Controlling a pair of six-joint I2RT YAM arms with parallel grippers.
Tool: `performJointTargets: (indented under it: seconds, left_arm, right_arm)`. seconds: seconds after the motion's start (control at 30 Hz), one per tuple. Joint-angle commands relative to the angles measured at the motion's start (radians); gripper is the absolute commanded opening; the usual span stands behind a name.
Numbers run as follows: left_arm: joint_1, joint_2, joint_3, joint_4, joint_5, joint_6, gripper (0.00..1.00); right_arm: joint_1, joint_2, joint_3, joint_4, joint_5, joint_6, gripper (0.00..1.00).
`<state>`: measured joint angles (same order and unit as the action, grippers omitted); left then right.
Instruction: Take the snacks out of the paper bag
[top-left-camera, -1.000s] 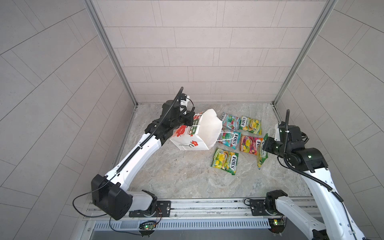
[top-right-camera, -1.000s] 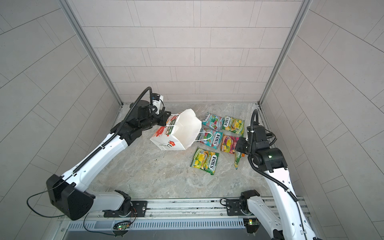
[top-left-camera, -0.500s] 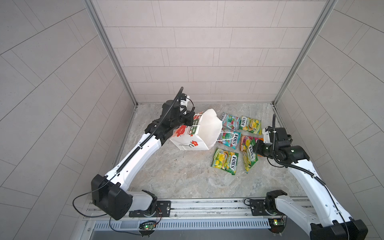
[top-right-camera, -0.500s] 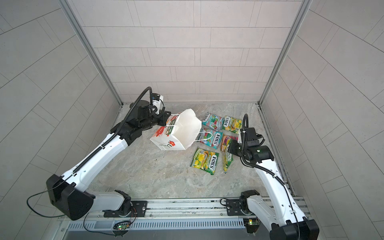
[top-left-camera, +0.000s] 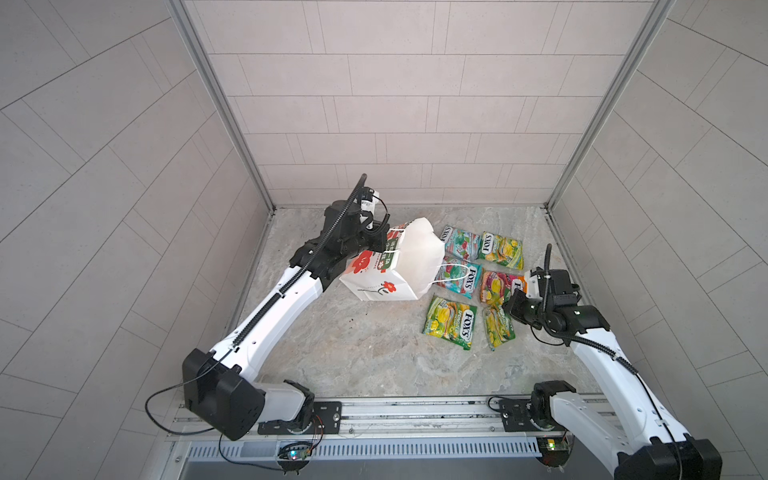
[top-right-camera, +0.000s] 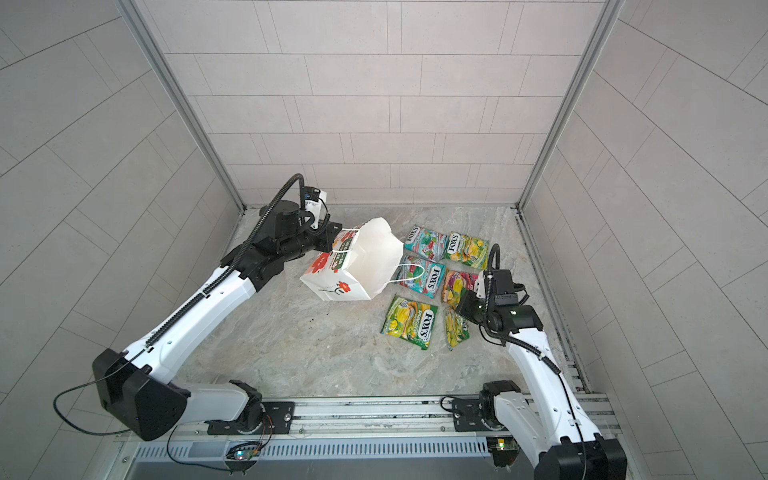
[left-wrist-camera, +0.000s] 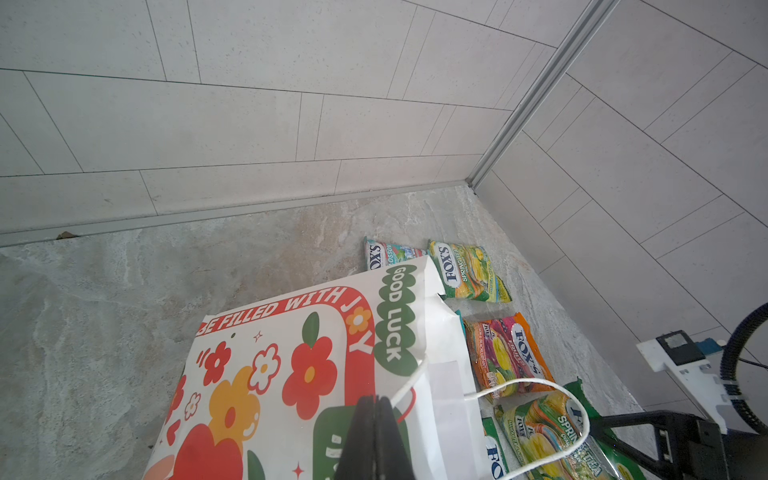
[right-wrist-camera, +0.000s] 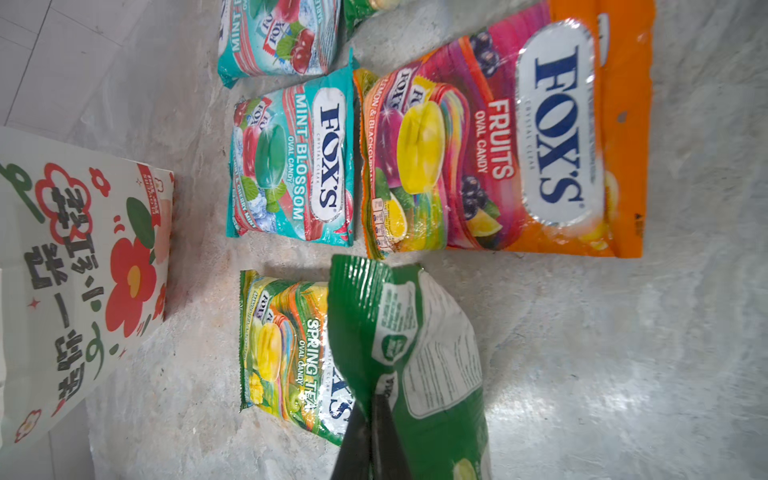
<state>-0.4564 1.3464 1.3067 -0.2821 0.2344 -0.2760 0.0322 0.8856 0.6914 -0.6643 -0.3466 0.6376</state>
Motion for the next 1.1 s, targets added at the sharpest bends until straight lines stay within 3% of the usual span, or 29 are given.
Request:
performJointTargets:
  seconds: [0.0,0.1,0.2,0.27,0.4,0.73,0.9,1.07]
  left_arm:
    - [0.004,-0.026,-0.007,0.009,-0.004,0.013,0.0]
    - [0.004,-0.031,-0.007,0.006,-0.011,0.019,0.0]
    - [0.003,-0.037,-0.01,0.007,-0.021,0.025,0.0]
    - [0.002,-0.036,-0.01,0.008,-0.022,0.025,0.0]
    - [0.002,-0.032,-0.01,0.007,-0.018,0.024,0.0]
    - [0.003,-0.036,-0.01,0.006,-0.019,0.026,0.0]
    - [0.002,-0.033,-0.006,0.008,-0.005,0.02,0.0]
    - [0.002,-0.031,-0.005,0.008,0.006,0.015,0.0]
  right_arm:
    - [-0.002,-0.016,0.013,-0.094,0.101,-0.043,0.0]
    - [-0.002,-0.021,0.017,-0.11,0.143,-0.048,0.0]
    - [-0.002,-0.026,0.016,-0.111,0.154,-0.047,0.12]
    - [-0.002,-0.031,0.018,-0.119,0.177,-0.044,0.25]
    - [-0.002,-0.045,0.027,-0.141,0.24,-0.035,0.39]
    - [-0.003,-0.143,0.041,-0.162,0.419,-0.025,0.53]
    - [-0.002,-0.173,0.006,-0.037,0.251,-0.034,0.53]
    - [-0.002,-0.121,-0.003,0.119,-0.061,0.024,0.52]
